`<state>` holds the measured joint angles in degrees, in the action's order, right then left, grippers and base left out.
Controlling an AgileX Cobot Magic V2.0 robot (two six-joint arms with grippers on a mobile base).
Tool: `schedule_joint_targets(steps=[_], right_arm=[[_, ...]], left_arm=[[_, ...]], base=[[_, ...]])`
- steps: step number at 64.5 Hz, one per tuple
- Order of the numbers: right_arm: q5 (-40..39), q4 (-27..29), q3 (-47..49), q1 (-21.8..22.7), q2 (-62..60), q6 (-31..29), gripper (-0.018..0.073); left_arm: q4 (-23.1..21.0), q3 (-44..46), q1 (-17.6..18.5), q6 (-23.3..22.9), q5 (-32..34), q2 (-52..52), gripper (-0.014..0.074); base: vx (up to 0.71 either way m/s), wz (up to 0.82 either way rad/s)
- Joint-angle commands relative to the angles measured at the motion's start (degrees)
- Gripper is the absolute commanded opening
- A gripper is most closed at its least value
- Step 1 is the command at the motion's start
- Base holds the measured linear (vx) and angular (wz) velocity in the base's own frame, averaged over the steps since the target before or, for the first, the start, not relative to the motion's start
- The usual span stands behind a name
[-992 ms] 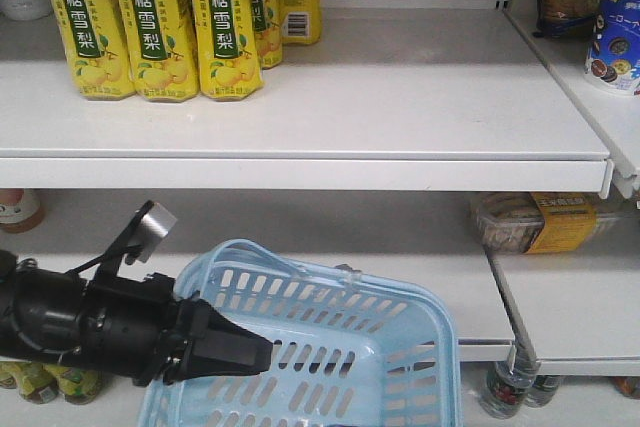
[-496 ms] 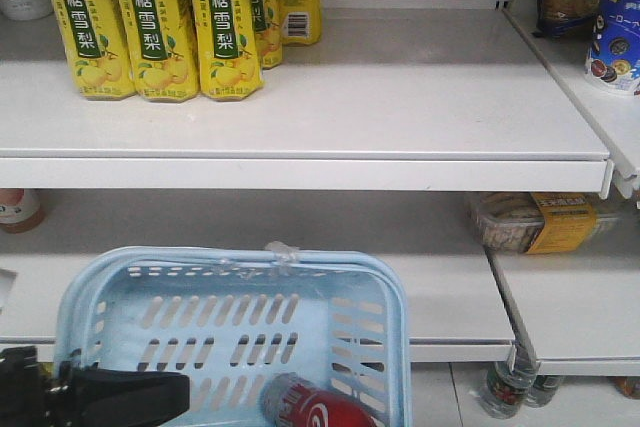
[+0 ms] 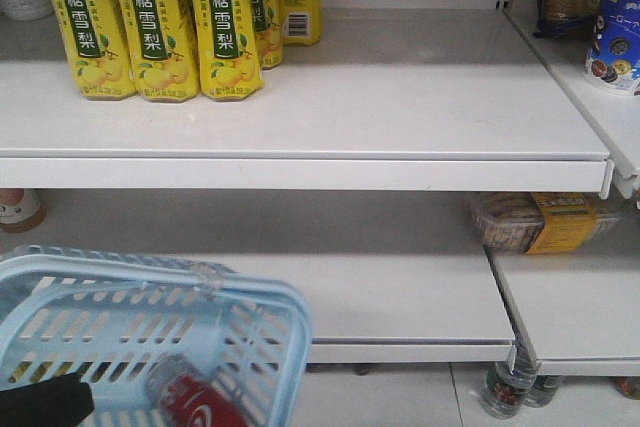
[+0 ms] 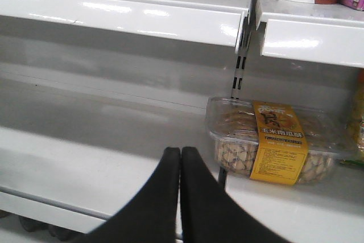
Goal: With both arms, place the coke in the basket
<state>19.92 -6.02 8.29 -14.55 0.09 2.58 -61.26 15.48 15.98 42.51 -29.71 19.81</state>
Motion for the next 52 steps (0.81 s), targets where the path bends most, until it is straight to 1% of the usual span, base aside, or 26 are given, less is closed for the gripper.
schedule_joint_targets(steps=[1,7,12,17,20,26,29,35,41,45,49,52], right_arm=[[-4.1,-0.2,1.6,0.2,0.7,-0.4,-0.0010],[-3.9,-0.2,1.6,0.2,0.7,-0.4,-0.0010],[-3.7,-0.2,1.6,0.2,0.7,-0.4,-0.0010],[-3.7,-0.2,1.6,0.2,0.7,-0.4,-0.0010],[-3.7,-0.2,1.6,0.2,0.7,-0.4,-0.0010],[-3.7,-0.2,1.6,0.2,0.7,-0.4,-0.0010],[-3.7,-0.2,1.6,0.2,0.7,-0.4,-0.0010],[-3.7,-0.2,1.6,0.2,0.7,-0.4,-0.0010],[-3.7,-0.2,1.6,0.2,0.7,-0.4,-0.0010],[-3.7,-0.2,1.6,0.2,0.7,-0.4,-0.0010],[-3.7,-0.2,1.6,0.2,0.7,-0.4,-0.0010],[-3.7,-0.2,1.6,0.2,0.7,-0.4,-0.0010]], left_arm=[[2.8,2.0,0.2,-3.9,6.9,-1.3,-0.0006],[10.0,2.0,0.2,-9.1,9.7,-1.4,-0.0006],[16.5,2.0,0.2,-14.4,11.6,-1.4,-0.0006],[21.6,2.0,0.2,-18.5,13.5,-1.4,-0.0006],[25.5,2.0,0.2,-20.4,14.7,-1.4,-0.0006],[31.5,2.0,0.1,-23.3,17.4,-1.4,-0.0006],[34.2,2.0,-0.6,-24.3,18.6,-1.4,-0.0006],[37.2,2.0,-3.4,-24.4,19.3,-1.4,-0.0006],[39.1,1.6,-6.2,-24.5,19.2,-1.4,-0.0006],[40.4,0.2,-8.0,-24.9,20.4,-1.4,-0.0006],[41.9,-1.4,-8.7,-26.9,22.4,-1.5,-0.0006],[44.1,-2.8,-9.0,-30.0,23.8,-1.7,-0.0006]], base=[[0.00,0.00],[0.00,0.00],[0.00,0.00],[0.00,0.00],[0.00,0.00],[0.00,0.00],[0.00,0.00],[0.00,0.00],[0.00,0.00],[0.00,0.00],[0.00,0.00],[0.00,0.00]])
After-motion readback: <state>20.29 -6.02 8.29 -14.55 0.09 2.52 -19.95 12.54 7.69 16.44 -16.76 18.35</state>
